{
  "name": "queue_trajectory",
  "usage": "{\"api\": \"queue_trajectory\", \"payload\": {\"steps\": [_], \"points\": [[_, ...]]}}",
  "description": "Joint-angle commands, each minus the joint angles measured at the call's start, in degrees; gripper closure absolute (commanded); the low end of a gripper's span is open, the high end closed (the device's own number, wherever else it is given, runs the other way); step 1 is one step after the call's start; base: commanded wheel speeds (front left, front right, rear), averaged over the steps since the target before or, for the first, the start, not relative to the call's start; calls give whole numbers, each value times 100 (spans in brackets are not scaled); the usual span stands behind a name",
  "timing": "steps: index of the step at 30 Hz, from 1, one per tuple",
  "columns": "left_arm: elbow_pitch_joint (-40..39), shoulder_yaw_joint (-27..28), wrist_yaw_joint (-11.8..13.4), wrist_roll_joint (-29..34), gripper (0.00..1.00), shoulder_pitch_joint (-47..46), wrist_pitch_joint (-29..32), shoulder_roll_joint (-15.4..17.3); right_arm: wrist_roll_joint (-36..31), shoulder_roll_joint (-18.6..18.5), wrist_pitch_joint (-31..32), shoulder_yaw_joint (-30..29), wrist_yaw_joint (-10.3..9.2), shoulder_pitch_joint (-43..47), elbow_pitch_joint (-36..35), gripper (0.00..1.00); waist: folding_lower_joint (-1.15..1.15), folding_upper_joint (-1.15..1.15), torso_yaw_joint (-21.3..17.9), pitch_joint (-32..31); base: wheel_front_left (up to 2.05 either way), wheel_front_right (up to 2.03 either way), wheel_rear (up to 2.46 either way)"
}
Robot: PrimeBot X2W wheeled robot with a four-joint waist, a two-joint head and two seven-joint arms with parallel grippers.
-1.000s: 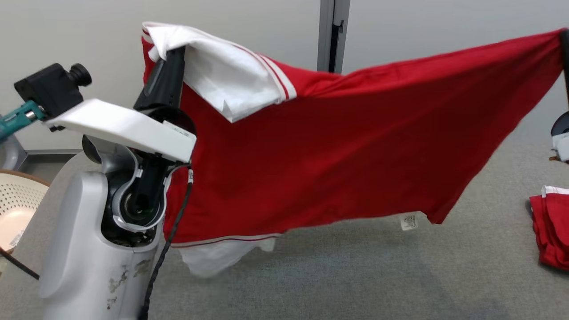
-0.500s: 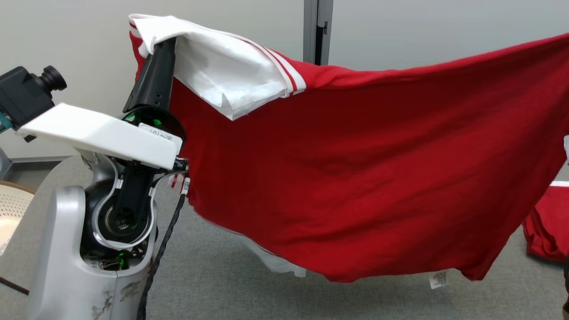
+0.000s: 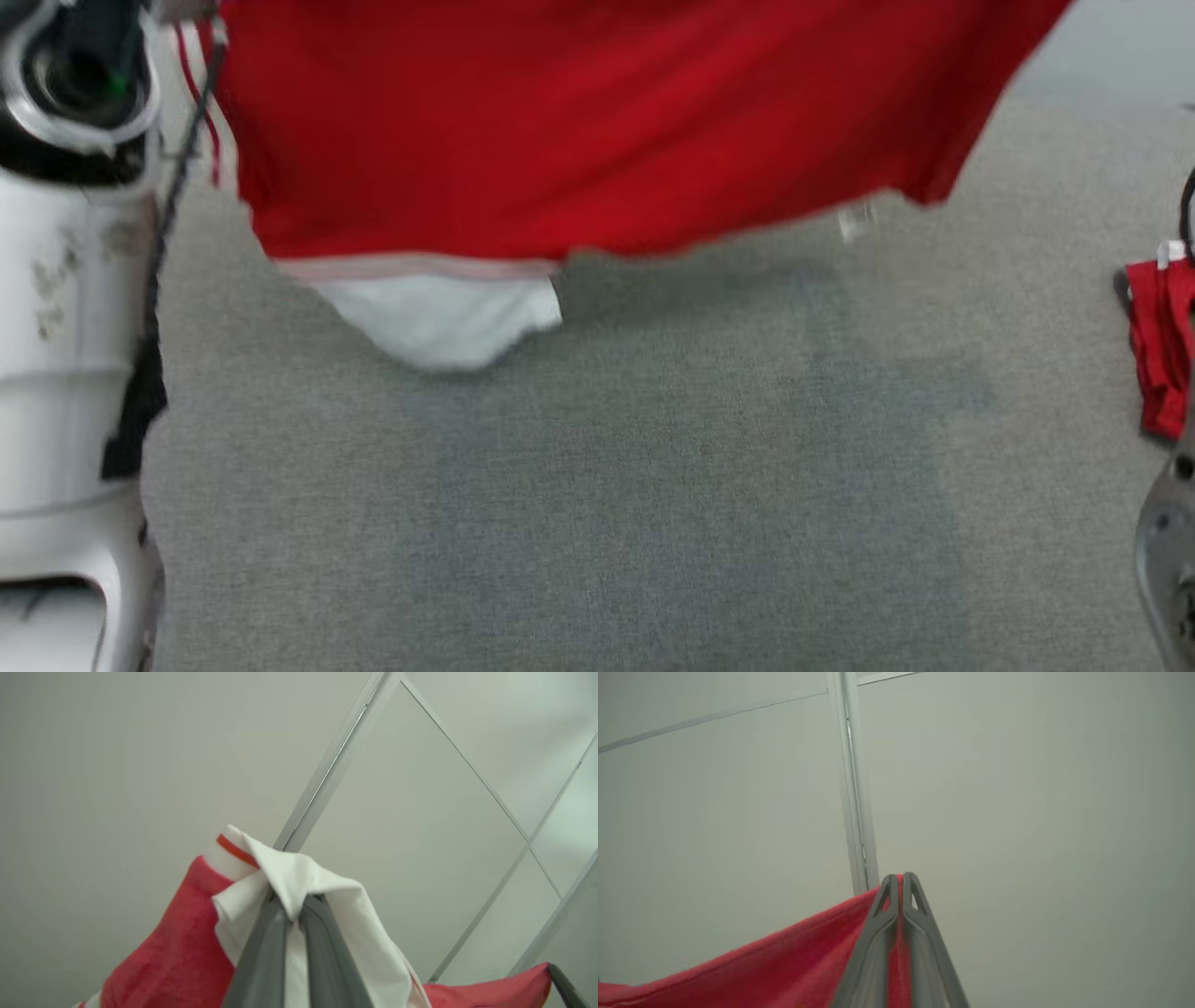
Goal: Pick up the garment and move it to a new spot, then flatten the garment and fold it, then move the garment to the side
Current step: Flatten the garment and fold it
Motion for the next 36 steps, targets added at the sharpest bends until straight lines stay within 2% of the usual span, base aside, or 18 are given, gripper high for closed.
{"api": "queue_trajectory", "payload": {"steps": [1,4,7,9,12,15,19,25,30,36], "points": [[435,77,-117,66,100,-524,-275,-51,-53,-73,-506,5,-4,-514,443,100,0,0,-209,717,0,0,0],[1194,154,-317,229,100,-1341,-797,-65,-157,-30,-1403,-8,-3,-1298,1243,100,0,0,-208,961,0,0,0],[1887,86,-576,383,100,-1786,-1226,-75,-132,68,-2124,62,-3,-1671,1983,100,0,0,-205,1080,0,0,0],[2093,63,-644,409,100,-1872,-1326,-104,-78,100,-2295,114,-3,-1721,2203,100,0,0,-204,1107,0,0,0],[2632,-44,-904,490,100,-1957,-1536,-147,95,171,-2548,402,-3,-1648,2740,100,0,0,-179,1219,0,0,0],[3121,-162,-1128,542,100,-1683,-1681,-187,337,211,-2665,664,-3,-1320,3158,100,0,0,-135,1296,0,0,0],[3663,-374,-1401,646,100,-1226,-1905,-262,627,161,-2733,1292,-2,-678,3435,100,0,0,-57,1269,0,0,0],[4245,-511,-1674,578,100,-126,-2103,-88,1440,252,-2767,2114,-2,230,3594,100,0,0,-230,1023,0,0,0],[4428,-675,-1759,505,100,788,-2255,22,2054,93,-2547,2900,-2,910,3672,100,0,0,-270,691,0,0,0],[4261,-989,-1758,426,100,1695,-2285,31,2800,-249,-2292,3391,-2,1646,3702,100,0,0,-187,179,0,0,0]]}}
